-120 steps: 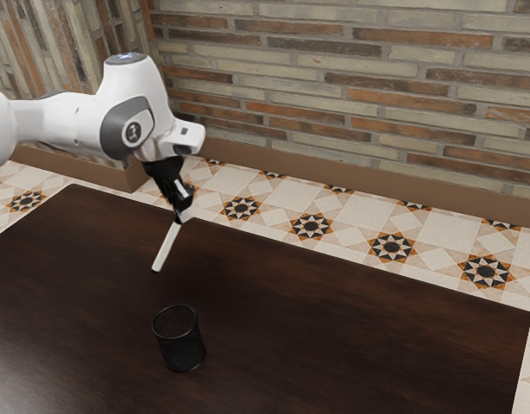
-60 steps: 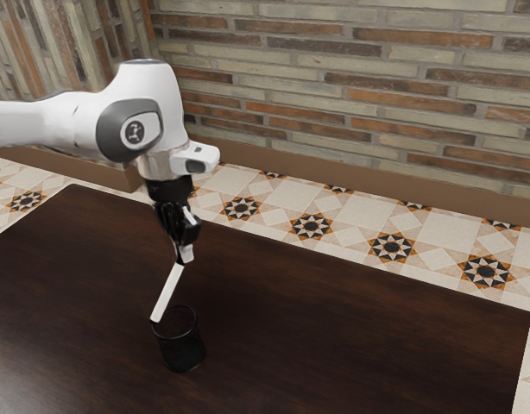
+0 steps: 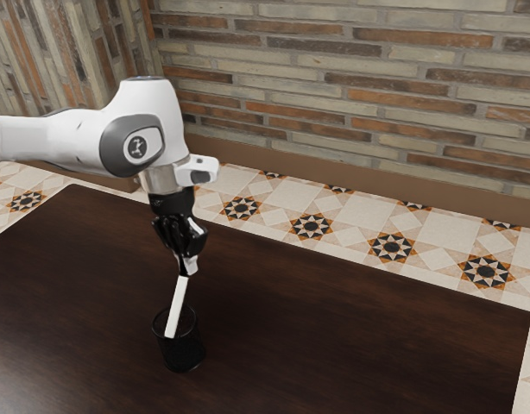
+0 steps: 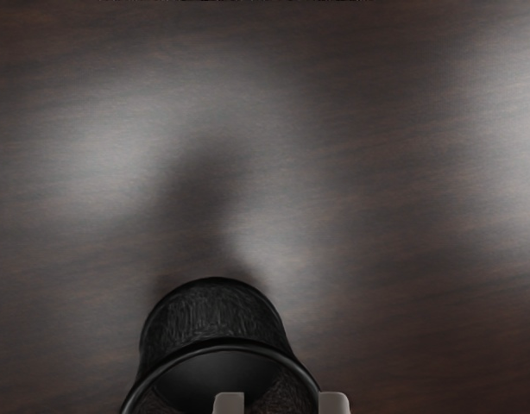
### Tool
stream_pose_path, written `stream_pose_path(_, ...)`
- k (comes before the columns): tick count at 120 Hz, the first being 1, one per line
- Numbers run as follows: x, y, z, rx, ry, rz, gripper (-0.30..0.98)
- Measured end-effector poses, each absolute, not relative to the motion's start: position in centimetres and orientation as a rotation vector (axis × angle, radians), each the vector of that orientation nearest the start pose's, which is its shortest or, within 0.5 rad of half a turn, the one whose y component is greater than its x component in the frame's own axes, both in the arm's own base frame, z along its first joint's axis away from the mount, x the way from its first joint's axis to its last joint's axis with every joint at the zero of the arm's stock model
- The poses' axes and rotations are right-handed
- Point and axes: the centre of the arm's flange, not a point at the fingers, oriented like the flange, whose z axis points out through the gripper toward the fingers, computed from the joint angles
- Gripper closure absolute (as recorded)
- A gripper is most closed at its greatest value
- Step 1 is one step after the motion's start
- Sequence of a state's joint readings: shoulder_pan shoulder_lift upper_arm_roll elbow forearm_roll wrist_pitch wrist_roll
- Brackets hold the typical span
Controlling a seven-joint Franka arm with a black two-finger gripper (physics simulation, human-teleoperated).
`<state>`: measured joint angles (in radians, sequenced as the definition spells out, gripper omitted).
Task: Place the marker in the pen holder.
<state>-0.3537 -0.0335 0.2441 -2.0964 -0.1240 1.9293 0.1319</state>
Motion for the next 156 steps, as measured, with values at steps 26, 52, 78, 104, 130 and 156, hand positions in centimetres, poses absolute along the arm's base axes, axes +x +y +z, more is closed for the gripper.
stream_pose_path(26,52.6,-6.4,42.5,-3.214,0.275,0.153,0.79)
stream_pose_path(52,53.7,-6.7,40.7,-3.195,0.246,0.129,0.79)
stream_pose_path(78,52.5,-7.7,40.3,-3.195,0.256,0.139,0.79)
stream_pose_path(104,50.8,-8.6,39.9,-3.186,0.278,0.177,0.76)
stream_pose_path(130,50.8,-8.0,39.9,-3.205,0.255,0.197,0.33)
stream_pose_path(156,56.6,-8.0,49.5,-3.123,0.328,-0.070,0.13)
